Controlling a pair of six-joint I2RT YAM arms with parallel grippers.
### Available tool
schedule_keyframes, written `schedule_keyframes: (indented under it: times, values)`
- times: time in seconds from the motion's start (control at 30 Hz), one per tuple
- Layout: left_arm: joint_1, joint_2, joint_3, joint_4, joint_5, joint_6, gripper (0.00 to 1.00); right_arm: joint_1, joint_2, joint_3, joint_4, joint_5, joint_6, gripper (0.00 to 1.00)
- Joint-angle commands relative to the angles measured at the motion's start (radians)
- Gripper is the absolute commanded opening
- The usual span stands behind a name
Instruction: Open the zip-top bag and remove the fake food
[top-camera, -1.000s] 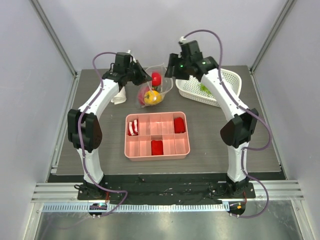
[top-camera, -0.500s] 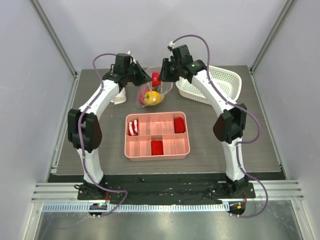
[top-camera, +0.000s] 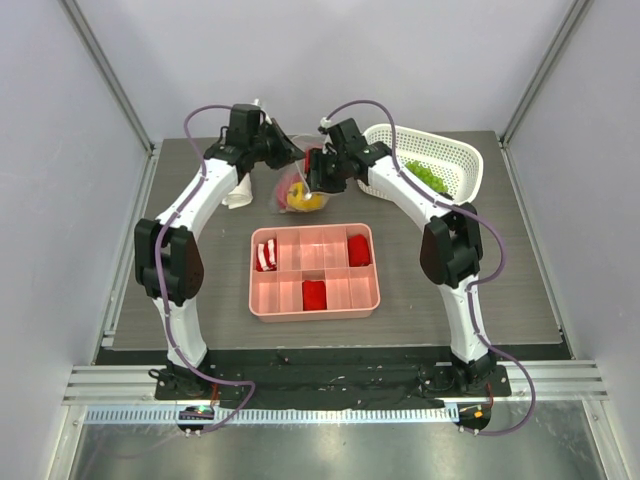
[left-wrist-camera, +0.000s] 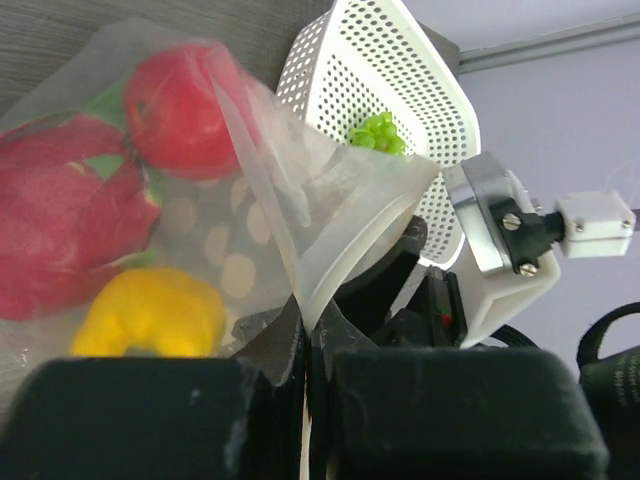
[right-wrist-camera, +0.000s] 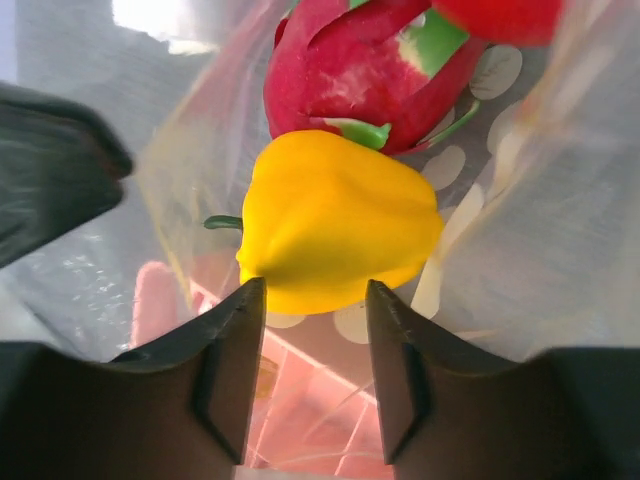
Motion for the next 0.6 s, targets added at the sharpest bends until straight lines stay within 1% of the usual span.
schedule_keyframes:
  times: [0.0,0.1,0.17,0.2,0.3,0.33,0.4,0.57]
  values:
    - [0.001,-0.043,0.057,0.087,0.031,-0.033,0.0,-0.001,-0.029,-0.016,0.079,-0.03,-0.008,0.64]
    - [-0.005,-0.037,0.026,0.099,0.028,-0.036,0.0,-0.001,-0.021,-0.074,0.144,-0.056,-0.002,0.77]
    - [-0.007,-0.037,-0.009,0.111,0.026,-0.053,0.0,-0.003,-0.012,-0.094,0.219,-0.091,0.025,0.81]
    - [-0.008,-0.037,-0.02,0.128,0.028,-0.057,0.0,-0.003,-0.003,-0.114,0.243,-0.096,0.039,0.85]
    - [-0.008,-0.032,-0.035,0.131,0.018,-0.056,0.0,-0.001,-0.004,-0.172,0.349,-0.111,0.104,0.94]
    - [-0.008,-0.031,-0.033,0.128,0.018,-0.051,0.0,0.0,-0.009,-0.194,0.418,-0.114,0.133,0.95]
    - [-0.008,-0.024,-0.027,0.103,0.011,-0.027,0.0,0.0,-0.009,-0.232,0.472,-0.106,0.147,0.99]
    - [-0.005,-0.015,-0.021,0.064,-0.011,0.009,0.0,0.0,0.032,-0.223,0.463,-0.113,0.128,1.0]
